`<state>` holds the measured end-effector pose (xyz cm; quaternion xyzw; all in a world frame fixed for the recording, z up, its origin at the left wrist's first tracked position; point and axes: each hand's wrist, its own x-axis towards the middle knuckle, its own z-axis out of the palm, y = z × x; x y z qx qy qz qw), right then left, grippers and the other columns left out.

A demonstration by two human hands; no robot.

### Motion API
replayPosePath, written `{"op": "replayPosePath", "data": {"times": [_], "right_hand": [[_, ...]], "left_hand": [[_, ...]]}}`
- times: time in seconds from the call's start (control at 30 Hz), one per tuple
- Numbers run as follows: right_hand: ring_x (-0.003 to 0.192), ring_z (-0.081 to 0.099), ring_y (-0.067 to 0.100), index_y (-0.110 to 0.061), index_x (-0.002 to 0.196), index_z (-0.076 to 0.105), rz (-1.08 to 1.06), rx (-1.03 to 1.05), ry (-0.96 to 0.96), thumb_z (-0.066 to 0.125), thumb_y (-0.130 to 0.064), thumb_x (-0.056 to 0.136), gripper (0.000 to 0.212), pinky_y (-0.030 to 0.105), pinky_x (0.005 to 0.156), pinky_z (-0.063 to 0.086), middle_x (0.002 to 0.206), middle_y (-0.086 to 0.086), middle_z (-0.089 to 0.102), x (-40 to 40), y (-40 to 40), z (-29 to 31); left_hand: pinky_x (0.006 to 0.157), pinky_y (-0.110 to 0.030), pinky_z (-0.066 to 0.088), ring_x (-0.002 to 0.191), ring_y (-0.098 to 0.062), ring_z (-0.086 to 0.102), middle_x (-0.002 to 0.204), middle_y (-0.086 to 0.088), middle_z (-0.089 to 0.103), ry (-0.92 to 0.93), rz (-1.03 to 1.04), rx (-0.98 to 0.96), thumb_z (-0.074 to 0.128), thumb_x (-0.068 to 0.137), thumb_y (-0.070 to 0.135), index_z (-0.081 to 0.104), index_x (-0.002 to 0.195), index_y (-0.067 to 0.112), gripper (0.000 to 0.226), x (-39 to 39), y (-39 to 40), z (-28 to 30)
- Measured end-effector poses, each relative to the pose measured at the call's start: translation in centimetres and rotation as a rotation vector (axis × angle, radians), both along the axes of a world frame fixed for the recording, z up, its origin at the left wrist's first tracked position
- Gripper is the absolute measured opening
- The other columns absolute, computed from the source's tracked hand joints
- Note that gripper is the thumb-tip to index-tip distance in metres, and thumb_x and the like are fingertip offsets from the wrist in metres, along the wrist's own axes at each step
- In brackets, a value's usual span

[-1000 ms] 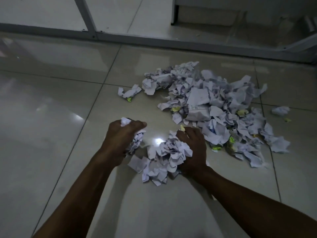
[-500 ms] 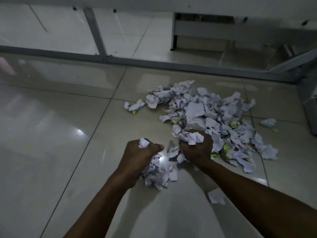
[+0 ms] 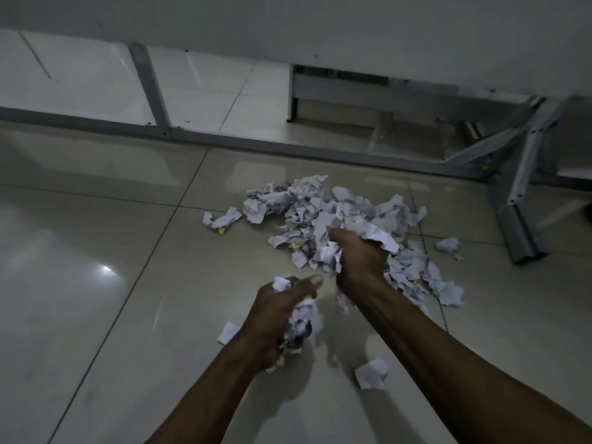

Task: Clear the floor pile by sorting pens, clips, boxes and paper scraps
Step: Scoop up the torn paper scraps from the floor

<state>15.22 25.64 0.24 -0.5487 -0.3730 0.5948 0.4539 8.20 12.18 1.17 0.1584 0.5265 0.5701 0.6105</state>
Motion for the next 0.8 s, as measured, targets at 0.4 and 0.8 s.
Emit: {"op": "replayPosePath", "data": {"times": [0.4, 0.8], "right_hand": [[0.045, 0.057, 0.024, 0.003, 0.076, 0.061, -0.070, 0.005, 0.077, 0.067, 0.001, 0.065, 0.012, 0.031, 0.048, 0.050, 0.060, 0.016, 0.057, 6.4, 1.2, 9.1], [0.060, 0.064, 0.021, -0.012, 0.061, 0.063, -0.291, 0.140, -0.052, 0.074, -0.018, 0.046, 0.020, 0.029, 0.052, 0.049, 0.075, 0.011, 0.067, 18.5, 7.1, 20.5]], "left_hand": [[0.034, -0.006, 0.021, 0.029, -0.011, 0.036, 0.043, 0.001, 0.036, -0.421, -0.095, -0.110, 0.043, 0.090, 0.041, 0.039, 0.050, 0.018, 0.046, -1.7, 10.0, 9.1], [0.032, -0.006, 0.023, 0.024, -0.010, 0.029, 0.036, 0.002, 0.030, -0.122, -0.367, -0.028, 0.045, 0.089, 0.036, 0.036, 0.041, 0.018, 0.053, 10.7, 18.5, 20.8]]}}
